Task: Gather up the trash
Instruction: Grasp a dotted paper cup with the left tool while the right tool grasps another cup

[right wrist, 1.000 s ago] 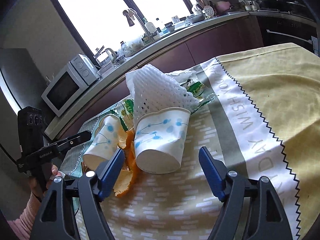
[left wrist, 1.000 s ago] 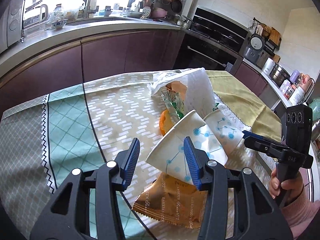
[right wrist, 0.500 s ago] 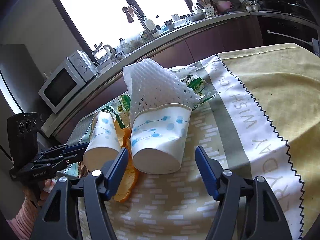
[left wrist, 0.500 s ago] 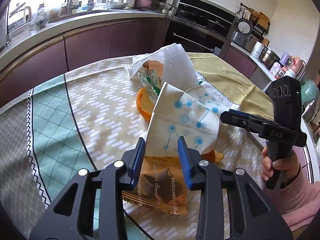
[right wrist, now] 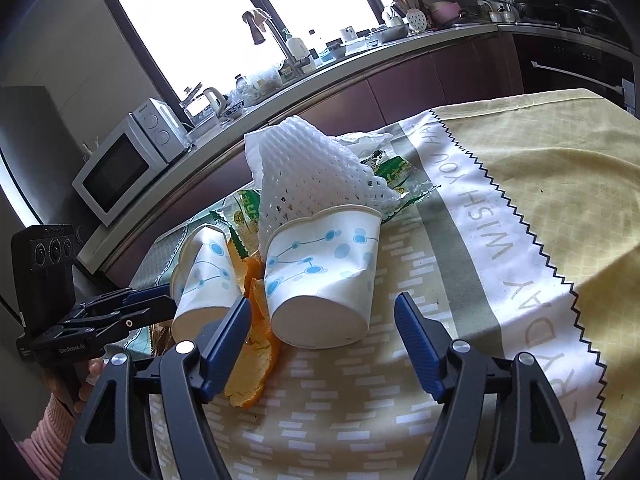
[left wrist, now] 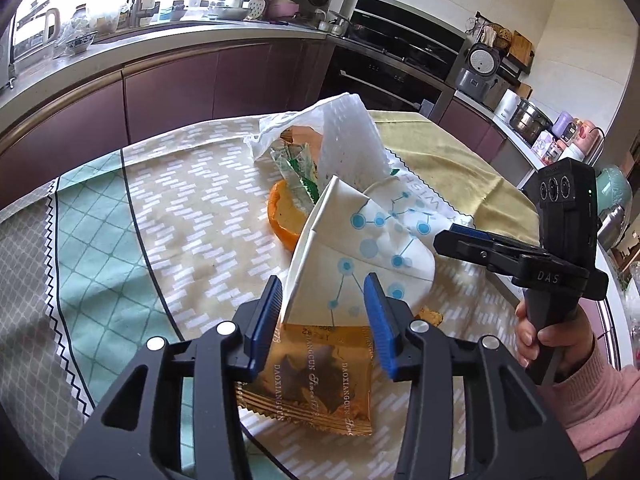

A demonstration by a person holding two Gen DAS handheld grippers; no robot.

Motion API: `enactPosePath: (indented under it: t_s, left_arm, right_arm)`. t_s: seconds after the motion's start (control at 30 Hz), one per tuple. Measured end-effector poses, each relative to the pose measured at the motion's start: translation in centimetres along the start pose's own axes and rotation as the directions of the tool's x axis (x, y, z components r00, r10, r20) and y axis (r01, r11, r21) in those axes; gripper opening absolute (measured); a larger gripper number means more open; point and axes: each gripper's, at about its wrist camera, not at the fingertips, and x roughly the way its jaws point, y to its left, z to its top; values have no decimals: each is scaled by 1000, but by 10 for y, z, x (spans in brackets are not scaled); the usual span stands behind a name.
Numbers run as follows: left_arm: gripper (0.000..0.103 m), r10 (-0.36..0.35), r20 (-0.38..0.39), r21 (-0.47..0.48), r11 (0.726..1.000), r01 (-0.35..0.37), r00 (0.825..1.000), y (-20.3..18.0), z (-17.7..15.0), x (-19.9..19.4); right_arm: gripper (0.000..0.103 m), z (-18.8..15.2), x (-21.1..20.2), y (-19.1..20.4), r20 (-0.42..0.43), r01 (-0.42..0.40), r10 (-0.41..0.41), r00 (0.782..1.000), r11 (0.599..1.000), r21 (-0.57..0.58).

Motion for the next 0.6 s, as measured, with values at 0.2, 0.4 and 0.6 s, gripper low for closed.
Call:
enactPosePath:
  t_s: [0.2, 0.4, 0.6]
  left_arm:
    - [29, 2, -4, -4, 1000, -2, 1000, -4, -2, 1]
    - [6, -26, 17, -31, 999, 27, 1000, -4, -6, -11]
    - [14, -61, 3, -26, 998, 61, 998, -9, -12, -11]
  right_arm:
    - [54, -1, 5, -5, -16, -18, 18, 1000, 999, 31]
    - [54, -1, -7, -9, 14, -23, 22, 1000, 999, 33]
    - [53, -1, -17, -8, 32, -35, 34, 999, 999, 18]
